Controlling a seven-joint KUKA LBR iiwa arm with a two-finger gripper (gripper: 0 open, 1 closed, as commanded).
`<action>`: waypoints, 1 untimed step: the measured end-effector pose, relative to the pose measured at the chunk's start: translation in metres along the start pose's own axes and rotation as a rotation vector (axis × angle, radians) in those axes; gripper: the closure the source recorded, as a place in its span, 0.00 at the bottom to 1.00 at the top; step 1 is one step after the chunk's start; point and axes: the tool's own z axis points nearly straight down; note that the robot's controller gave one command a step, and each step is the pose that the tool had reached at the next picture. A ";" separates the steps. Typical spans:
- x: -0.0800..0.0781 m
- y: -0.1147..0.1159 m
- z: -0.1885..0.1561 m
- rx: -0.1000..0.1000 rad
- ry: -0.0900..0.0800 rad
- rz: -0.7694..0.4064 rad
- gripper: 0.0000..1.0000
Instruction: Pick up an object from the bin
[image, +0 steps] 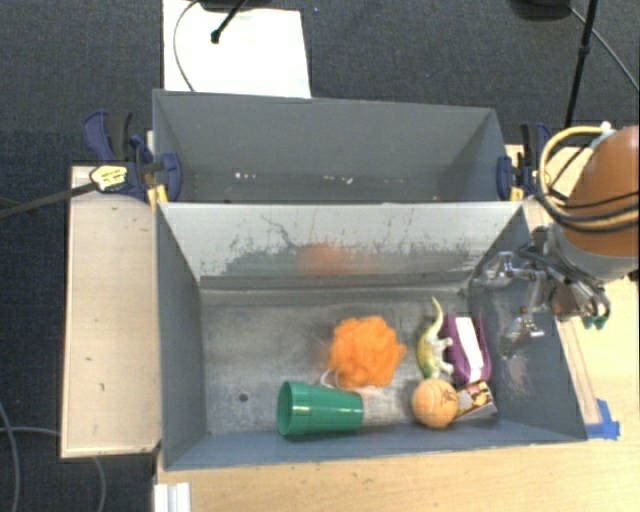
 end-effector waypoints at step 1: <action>0.006 0.009 0.063 -0.005 0.011 0.049 0.00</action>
Offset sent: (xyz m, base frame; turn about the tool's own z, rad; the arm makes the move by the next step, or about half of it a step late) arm 0.0029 0.0066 -0.1185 0.0755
